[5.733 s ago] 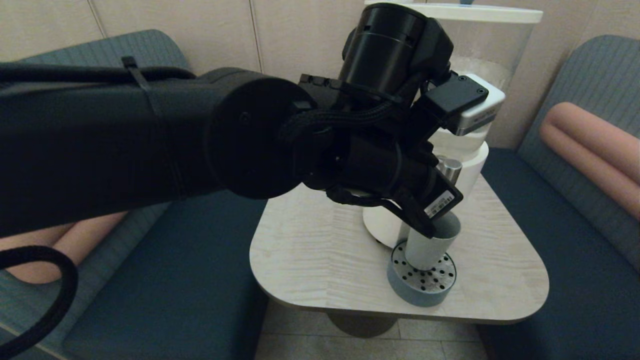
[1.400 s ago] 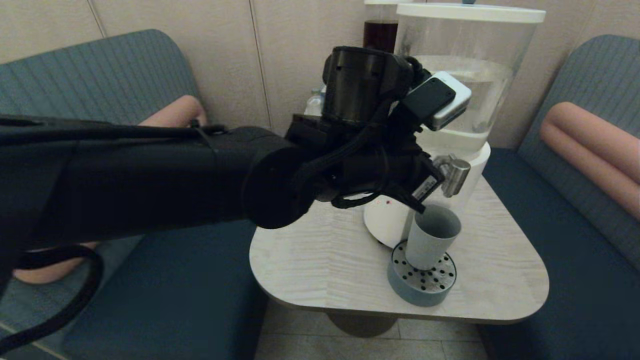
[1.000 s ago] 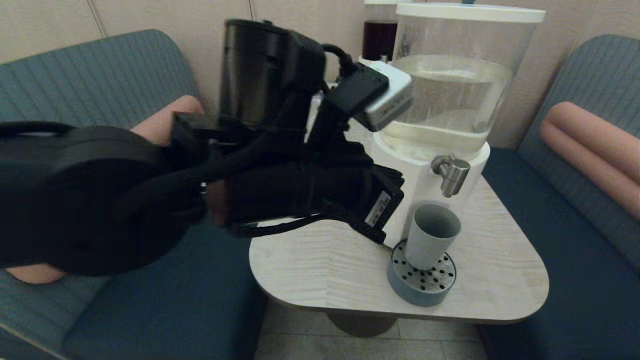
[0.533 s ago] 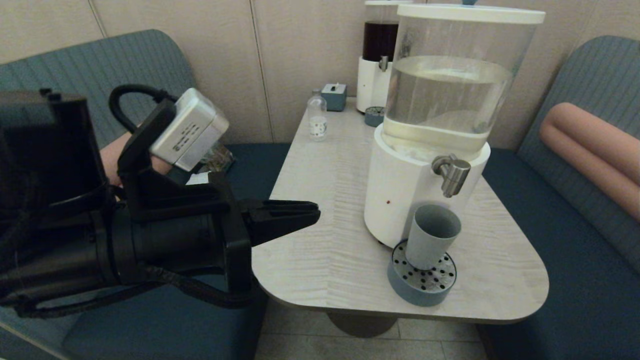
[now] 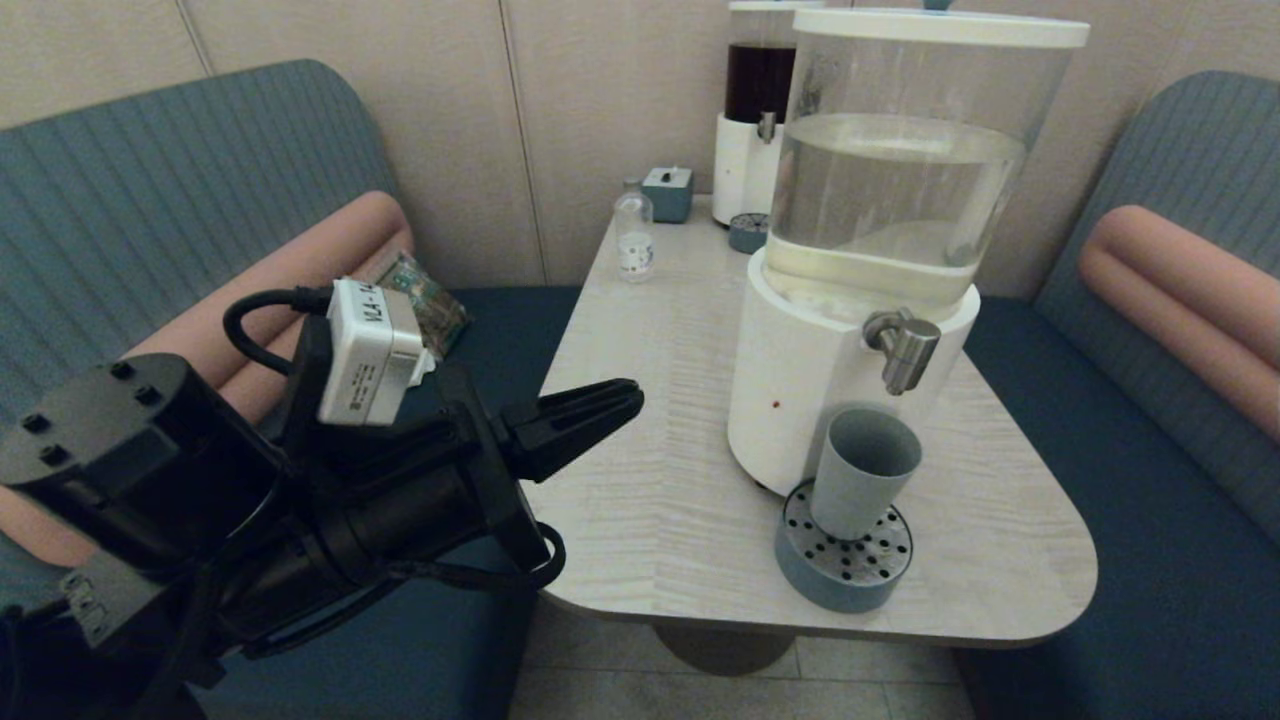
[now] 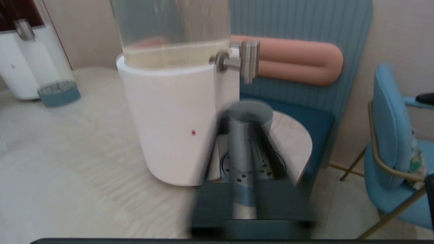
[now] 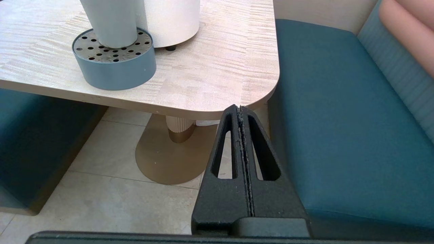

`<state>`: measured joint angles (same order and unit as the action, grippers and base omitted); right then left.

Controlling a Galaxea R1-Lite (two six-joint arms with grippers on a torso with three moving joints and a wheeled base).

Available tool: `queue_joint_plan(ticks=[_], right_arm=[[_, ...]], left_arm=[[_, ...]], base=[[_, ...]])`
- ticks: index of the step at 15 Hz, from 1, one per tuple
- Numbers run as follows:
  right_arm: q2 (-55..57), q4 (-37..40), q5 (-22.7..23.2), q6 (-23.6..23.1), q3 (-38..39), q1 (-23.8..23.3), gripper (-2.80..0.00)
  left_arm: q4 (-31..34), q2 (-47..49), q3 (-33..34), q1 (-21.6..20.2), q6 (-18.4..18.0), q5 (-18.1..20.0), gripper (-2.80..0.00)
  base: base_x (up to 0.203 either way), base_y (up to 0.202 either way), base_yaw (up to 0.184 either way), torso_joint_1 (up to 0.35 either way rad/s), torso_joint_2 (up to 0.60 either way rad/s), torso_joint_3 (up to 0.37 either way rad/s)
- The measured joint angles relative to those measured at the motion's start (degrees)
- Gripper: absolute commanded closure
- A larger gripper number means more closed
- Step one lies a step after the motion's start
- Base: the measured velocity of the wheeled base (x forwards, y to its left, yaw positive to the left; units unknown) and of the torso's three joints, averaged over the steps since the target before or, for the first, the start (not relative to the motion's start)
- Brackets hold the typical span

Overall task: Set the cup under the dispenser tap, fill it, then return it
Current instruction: Place the cup next to the water dispenser

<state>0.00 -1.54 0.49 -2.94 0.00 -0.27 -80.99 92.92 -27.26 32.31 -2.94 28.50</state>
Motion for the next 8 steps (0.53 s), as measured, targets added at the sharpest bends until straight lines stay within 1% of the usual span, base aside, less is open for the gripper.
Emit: queue_joint_plan(ticks=[3, 6, 8], right_arm=[[0.0, -0.02, 0.02, -0.01, 0.0, 0.0, 0.0], [0.0, -0.02, 0.03, 0.01, 0.0, 0.0, 0.0], [0.0, 0.0, 0.02, -0.01, 0.0, 0.0, 0.0]], left_arm=[[-0.3, 2.09, 0.5, -0.25, -0.85, -0.06, -2.8], [-0.29, 3.23, 1.95, -1.58, -2.07, 0.0, -2.8], [-0.32, 3.99, 2.46, -2.01, -2.12, 0.46, -2.8]], base=[[0.0, 0.0, 0.0, 0.0, 0.0, 0.0], [0.0, 0.0, 0.0, 0.0, 0.0, 0.0], [0.0, 0.0, 0.0, 0.0, 0.0, 0.0]])
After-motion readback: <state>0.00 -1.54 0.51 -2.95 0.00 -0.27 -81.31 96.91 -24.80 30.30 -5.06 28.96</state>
